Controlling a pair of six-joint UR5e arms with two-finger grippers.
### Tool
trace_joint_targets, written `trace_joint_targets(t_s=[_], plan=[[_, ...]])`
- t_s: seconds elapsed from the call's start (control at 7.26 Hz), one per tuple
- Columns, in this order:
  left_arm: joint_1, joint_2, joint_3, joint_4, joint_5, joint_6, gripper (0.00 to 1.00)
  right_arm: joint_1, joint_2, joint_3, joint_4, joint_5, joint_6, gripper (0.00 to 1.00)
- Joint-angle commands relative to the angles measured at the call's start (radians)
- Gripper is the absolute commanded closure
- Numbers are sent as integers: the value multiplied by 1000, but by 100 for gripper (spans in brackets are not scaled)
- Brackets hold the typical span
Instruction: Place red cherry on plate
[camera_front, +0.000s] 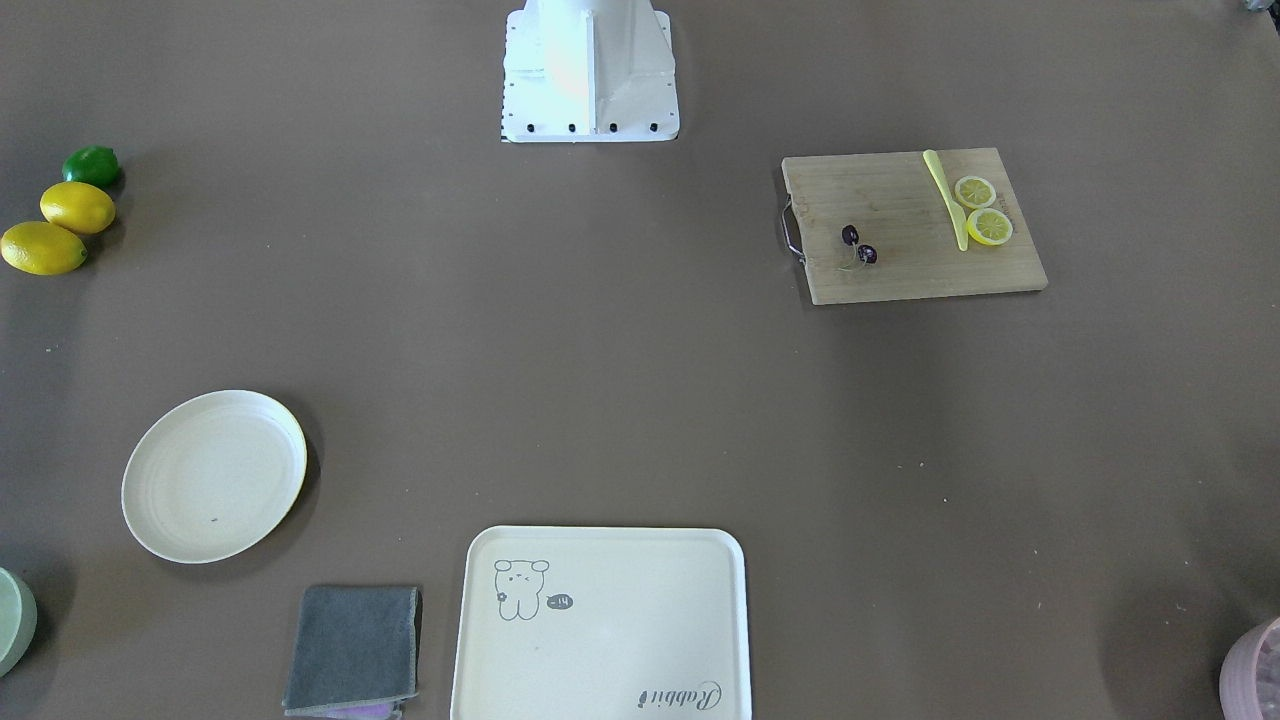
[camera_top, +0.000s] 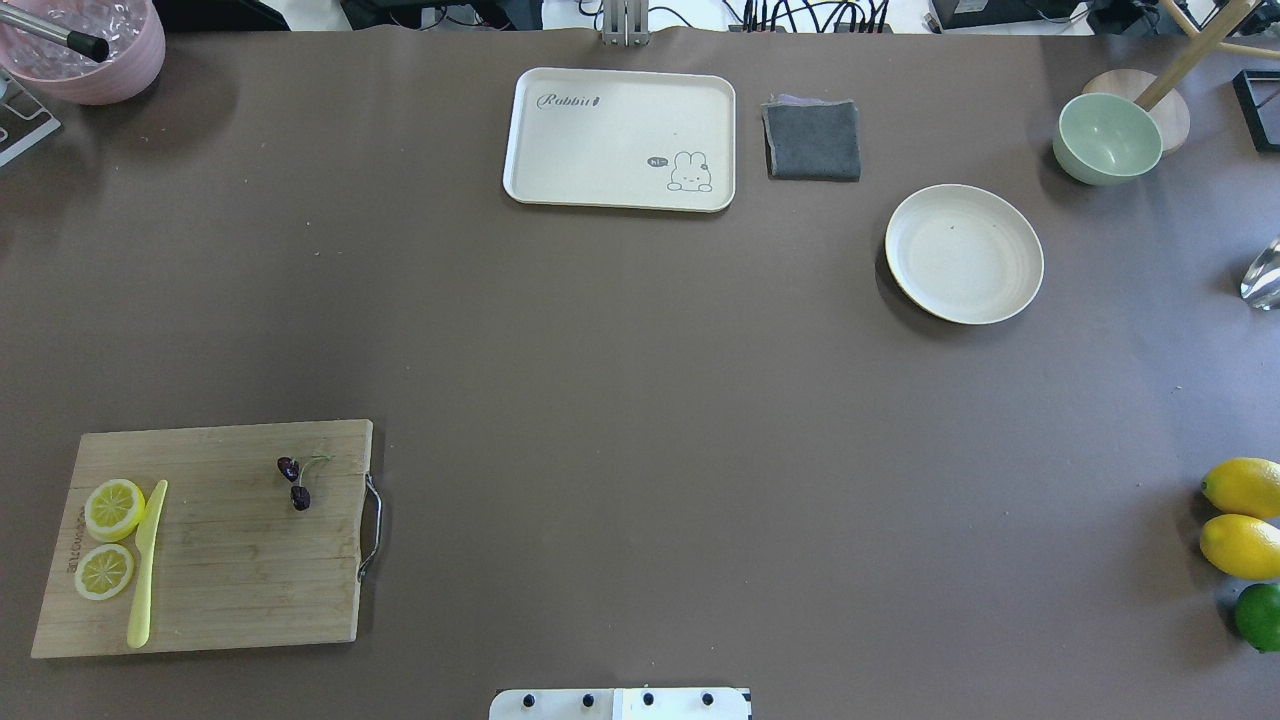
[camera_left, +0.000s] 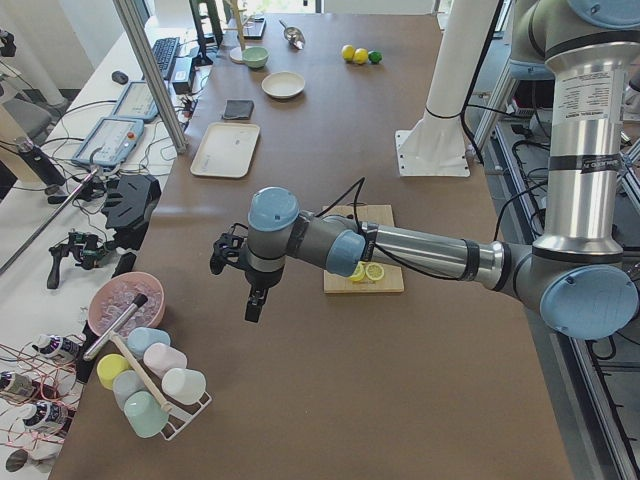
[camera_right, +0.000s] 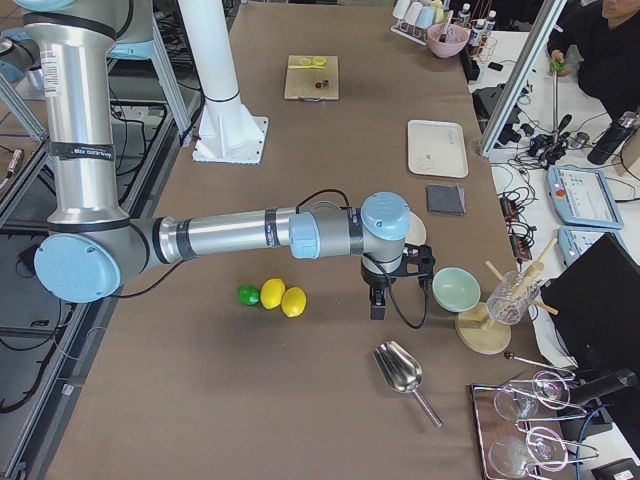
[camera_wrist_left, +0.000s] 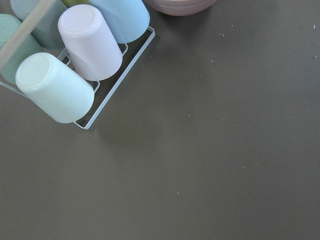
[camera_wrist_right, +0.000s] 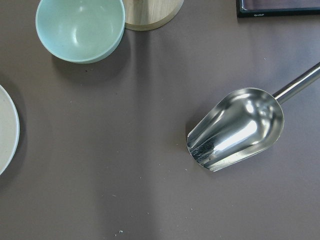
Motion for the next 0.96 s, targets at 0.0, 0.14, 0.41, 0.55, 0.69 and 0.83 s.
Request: trace_joint_targets(t_s=[0.0, 0.14, 0.41, 0.55, 0.69, 0.83], plan=[[1, -3, 0, 0, 0, -2, 2, -2, 11, -6, -2, 0, 0, 0], [1, -4, 3, 0, 0, -2, 2, 0, 11, -7, -2, 0, 0, 0], [1, -3, 3, 2, 0, -3, 2, 0, 8, -10, -2, 0, 0, 0], [1, 2, 4, 2, 0, -6, 2, 0, 2, -11, 0, -2, 0, 0], [1, 3, 0, 2, -2, -6, 2, -2, 1, -10, -2, -2, 0, 0], [1, 5, 1, 2, -2, -6, 2, -2, -1, -11, 0, -6, -1, 0]])
